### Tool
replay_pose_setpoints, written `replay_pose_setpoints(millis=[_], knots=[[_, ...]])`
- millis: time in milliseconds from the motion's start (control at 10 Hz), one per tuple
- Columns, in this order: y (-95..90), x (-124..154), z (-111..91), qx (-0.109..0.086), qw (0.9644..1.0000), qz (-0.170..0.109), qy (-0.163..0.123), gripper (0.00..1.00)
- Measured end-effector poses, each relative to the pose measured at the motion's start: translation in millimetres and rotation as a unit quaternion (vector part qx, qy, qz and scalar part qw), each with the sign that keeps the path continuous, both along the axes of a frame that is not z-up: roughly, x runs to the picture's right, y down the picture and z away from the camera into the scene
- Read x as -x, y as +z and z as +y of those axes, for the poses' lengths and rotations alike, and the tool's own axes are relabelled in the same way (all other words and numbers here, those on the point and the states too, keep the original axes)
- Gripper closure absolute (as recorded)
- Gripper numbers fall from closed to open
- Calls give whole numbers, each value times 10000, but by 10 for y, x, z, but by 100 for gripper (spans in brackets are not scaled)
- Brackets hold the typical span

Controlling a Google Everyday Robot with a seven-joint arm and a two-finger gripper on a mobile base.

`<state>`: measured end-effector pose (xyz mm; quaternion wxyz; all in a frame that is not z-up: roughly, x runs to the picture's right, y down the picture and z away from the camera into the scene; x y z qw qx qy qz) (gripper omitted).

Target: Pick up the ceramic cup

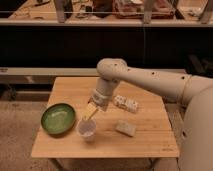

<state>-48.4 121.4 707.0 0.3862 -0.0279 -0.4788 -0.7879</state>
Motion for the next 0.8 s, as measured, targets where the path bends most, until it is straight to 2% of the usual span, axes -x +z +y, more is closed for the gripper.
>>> replay_pose_setpoints(millis=[200, 500, 700, 800], knots=[[172, 10, 104, 132, 9996, 180, 192, 20], [301, 11, 182, 233, 9988, 255, 360, 20], [409, -40, 278, 188, 9990, 328, 255, 20], [460, -48, 329, 162, 9991, 340, 189, 23]])
